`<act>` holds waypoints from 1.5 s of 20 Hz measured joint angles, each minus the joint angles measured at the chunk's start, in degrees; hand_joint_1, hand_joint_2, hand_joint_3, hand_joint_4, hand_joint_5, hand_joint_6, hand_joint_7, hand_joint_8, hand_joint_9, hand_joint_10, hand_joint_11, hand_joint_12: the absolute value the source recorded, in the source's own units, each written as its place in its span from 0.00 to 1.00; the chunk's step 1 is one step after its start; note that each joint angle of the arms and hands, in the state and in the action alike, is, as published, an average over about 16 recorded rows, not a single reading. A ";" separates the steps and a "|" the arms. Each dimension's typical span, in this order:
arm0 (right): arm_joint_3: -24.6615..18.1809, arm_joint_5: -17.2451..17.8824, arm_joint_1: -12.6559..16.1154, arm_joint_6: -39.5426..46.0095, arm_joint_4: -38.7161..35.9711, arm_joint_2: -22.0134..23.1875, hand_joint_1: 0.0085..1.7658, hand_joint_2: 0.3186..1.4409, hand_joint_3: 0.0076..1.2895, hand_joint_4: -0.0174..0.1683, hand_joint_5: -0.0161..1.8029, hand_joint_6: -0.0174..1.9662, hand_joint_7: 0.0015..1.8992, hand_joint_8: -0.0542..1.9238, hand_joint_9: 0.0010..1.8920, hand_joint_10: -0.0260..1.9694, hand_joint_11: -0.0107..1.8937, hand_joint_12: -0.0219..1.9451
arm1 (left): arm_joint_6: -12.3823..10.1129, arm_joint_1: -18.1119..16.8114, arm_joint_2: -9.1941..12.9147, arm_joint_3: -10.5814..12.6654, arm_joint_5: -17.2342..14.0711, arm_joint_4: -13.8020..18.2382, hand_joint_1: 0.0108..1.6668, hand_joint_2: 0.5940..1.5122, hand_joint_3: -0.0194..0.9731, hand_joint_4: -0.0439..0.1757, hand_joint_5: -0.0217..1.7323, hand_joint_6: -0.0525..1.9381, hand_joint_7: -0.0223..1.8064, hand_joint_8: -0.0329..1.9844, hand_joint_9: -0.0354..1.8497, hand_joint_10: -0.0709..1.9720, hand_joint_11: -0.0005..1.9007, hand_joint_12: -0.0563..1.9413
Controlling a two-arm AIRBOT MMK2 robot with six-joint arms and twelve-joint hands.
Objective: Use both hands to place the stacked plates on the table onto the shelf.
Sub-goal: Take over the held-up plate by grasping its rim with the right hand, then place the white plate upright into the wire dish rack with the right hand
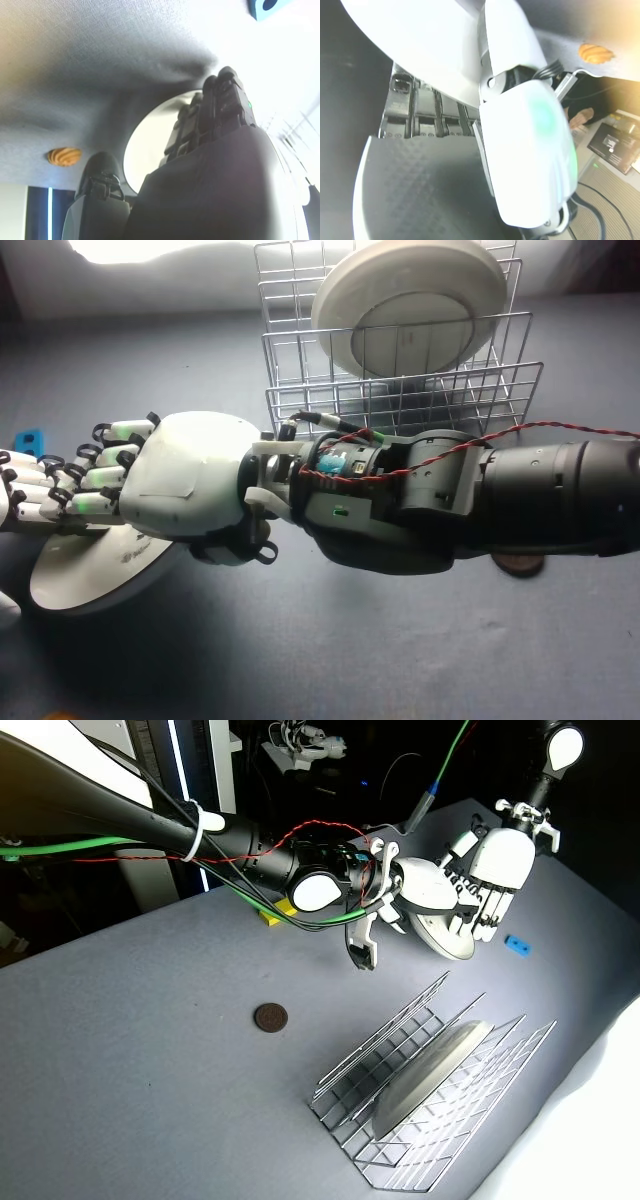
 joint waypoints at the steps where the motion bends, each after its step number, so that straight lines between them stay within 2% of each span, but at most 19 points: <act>1: 0.46 0.16 -0.11 0.00 0.11 -0.44 0.76 0.65 0.00 0.11 0.11 0.03 0.11 0.03 0.12 0.04 0.03 0.58 | 0.00 -0.03 0.00 0.00 -0.01 0.05 0.00 0.69 0.04 0.16 0.00 0.01 0.00 0.00 0.03 0.04 0.01 0.02; 4: 1.55 0.76 -0.41 -0.01 0.45 -1.47 0.75 0.65 0.00 0.11 0.17 0.05 0.18 0.04 0.19 0.06 0.07 0.61 | -0.02 -0.11 0.00 0.00 -0.04 0.20 0.00 0.69 0.04 0.16 0.00 0.01 0.00 0.00 0.03 0.04 0.01 0.02; 9: 2.50 2.40 -0.86 -0.14 0.62 -2.36 0.72 0.64 0.00 0.09 0.29 0.15 0.32 0.13 0.35 0.08 0.21 0.61 | -0.08 -0.34 0.00 -0.01 -0.19 0.52 0.00 0.69 0.04 0.16 0.00 0.01 0.00 0.00 0.03 0.04 0.01 0.02; 14: 2.79 3.87 -1.03 -0.42 0.62 -2.50 0.70 0.62 0.00 0.08 0.41 0.25 0.44 0.22 0.51 0.08 0.36 0.57 | -0.27 -1.61 0.15 -0.32 -0.33 1.58 0.00 0.69 0.04 0.15 0.00 0.01 0.00 0.00 0.03 0.04 0.01 0.02; 18: 2.78 4.88 -1.04 -0.68 0.53 -2.32 0.69 0.59 0.00 0.08 0.45 0.33 0.50 0.29 0.61 0.06 0.47 0.52 | -0.60 -3.72 0.52 -0.85 -1.08 2.65 0.00 0.70 0.04 0.16 0.01 0.01 0.01 0.01 0.03 0.04 0.01 0.02; 21: 2.67 5.24 -1.11 -0.86 0.41 -2.07 0.69 0.57 0.00 0.09 0.47 0.35 0.52 0.33 0.65 0.04 0.51 0.51 | -0.88 -5.91 1.13 -1.29 -2.20 3.46 0.00 0.70 0.04 0.18 0.01 0.02 0.01 0.01 0.03 0.04 0.01 0.02; 26: 1.69 5.28 -1.31 -1.06 0.26 -0.96 0.69 0.56 0.00 0.10 0.48 0.35 0.53 0.32 0.67 0.02 0.53 0.52 | -1.69 -10.53 2.77 -1.74 -4.38 4.81 0.00 0.70 0.04 0.19 0.02 0.02 0.02 0.02 0.03 0.04 0.01 0.02; 30: -0.77 4.94 -1.32 -1.14 -0.34 1.30 0.69 0.56 0.00 0.11 0.49 0.35 0.54 0.32 0.67 0.06 0.53 0.52 | -2.66 -14.66 4.48 -1.73 -6.80 5.78 0.00 0.69 0.04 0.21 0.02 0.03 0.02 0.03 0.03 0.04 0.01 0.02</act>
